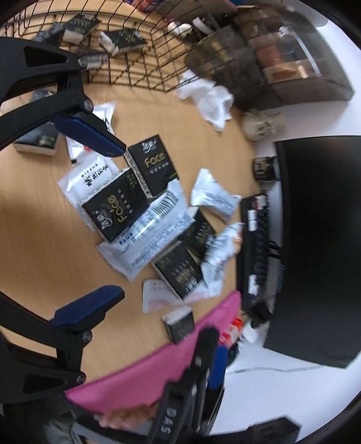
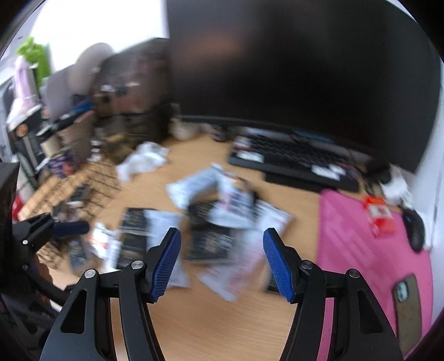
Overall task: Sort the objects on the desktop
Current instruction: 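Move both grippers back to the desk and grasp a Face pack with the right, then grasp a Face pack with the left gripper while the right lifts its pack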
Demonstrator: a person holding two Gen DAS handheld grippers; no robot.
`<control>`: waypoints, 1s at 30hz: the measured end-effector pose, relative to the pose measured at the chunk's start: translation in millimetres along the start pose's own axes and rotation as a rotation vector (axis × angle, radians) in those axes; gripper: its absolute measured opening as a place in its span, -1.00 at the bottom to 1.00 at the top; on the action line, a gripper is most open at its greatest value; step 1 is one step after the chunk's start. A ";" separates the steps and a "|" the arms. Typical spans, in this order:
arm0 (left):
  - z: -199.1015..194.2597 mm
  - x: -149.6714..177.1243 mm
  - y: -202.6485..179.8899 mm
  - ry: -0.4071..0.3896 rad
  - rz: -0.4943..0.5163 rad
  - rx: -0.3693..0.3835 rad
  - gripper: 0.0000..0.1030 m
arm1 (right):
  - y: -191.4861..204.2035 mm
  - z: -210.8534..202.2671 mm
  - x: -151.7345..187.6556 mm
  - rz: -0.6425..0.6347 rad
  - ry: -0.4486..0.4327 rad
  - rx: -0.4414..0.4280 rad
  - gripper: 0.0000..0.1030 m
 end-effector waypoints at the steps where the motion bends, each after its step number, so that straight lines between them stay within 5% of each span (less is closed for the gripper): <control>1: 6.1 -0.9 1.9 0.011 -0.003 -0.001 0.81 | -10.6 5.2 3.9 0.017 0.015 0.015 0.18; 13: 49.2 -0.9 15.5 0.087 -0.040 0.010 0.81 | -58.0 68.2 25.4 0.091 0.144 0.092 0.18; 18: 53.4 0.9 16.6 0.089 -0.021 -0.039 0.40 | -62.9 83.2 28.5 0.102 0.168 0.099 0.33; 28: 49.9 -1.0 25.4 0.091 -0.042 -0.024 0.22 | -62.7 89.1 27.5 0.083 0.169 0.116 0.47; 30: 50.1 -1.3 25.3 0.092 -0.045 -0.024 0.20 | -61.4 88.5 27.6 0.074 0.172 0.143 0.28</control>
Point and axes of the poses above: each gripper's, at about its wrist camera, not at the fingertips, and z roughly the way its jaws point, y to its left, x to its underside, the point moved 1 cm from there along z, roughly the way its jaws point, and after that the axes turned 7 degrees about y, right-handed, at the moved point
